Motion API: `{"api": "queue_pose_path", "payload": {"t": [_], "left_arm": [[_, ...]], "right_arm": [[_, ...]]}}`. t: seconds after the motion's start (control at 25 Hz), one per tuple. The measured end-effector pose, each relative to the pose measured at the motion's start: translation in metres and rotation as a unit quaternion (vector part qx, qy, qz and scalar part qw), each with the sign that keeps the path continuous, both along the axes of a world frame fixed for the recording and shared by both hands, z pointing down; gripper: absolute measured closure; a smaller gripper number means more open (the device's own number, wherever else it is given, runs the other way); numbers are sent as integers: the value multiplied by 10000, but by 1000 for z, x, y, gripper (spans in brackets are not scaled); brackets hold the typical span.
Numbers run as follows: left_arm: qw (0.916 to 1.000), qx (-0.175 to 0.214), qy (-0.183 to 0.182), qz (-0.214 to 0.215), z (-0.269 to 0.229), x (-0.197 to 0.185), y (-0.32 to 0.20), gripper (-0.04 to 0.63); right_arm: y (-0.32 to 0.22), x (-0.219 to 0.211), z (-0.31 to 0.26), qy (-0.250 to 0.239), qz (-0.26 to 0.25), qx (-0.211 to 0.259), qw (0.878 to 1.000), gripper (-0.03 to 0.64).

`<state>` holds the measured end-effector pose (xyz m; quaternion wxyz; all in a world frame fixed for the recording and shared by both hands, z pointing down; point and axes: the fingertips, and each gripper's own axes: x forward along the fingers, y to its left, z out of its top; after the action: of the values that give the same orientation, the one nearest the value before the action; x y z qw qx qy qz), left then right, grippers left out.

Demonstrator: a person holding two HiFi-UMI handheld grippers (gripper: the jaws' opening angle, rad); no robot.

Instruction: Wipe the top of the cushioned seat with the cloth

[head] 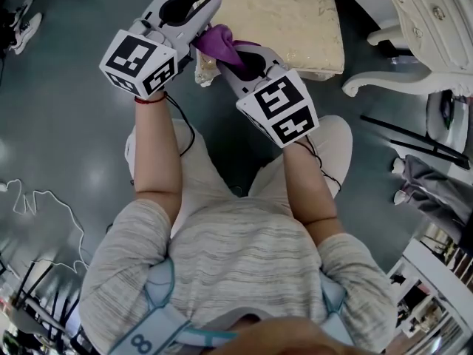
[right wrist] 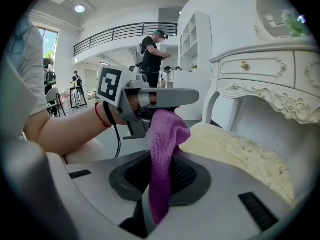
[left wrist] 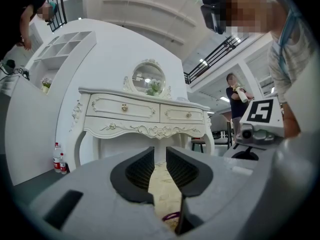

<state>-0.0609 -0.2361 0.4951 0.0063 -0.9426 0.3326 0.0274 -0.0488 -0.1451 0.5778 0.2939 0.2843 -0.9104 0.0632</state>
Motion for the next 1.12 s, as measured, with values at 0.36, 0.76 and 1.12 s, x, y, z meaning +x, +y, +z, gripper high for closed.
{"api": "queue_pose_path", "payload": {"t": [0.36,0.76,1.12], "left_arm": [[9999,-19,-57,113,3,11,3,512],[9993,-51,-198,308,8,29,7,512],[9986,-61,-328,401,10,45,9,512]], "right_arm": [[-21,62,-1,90,725,130,9972,551],[-34,144,-1,254,1622,254,9861,551],[-40,226,-1,329,2434,338,9688,551]]}}
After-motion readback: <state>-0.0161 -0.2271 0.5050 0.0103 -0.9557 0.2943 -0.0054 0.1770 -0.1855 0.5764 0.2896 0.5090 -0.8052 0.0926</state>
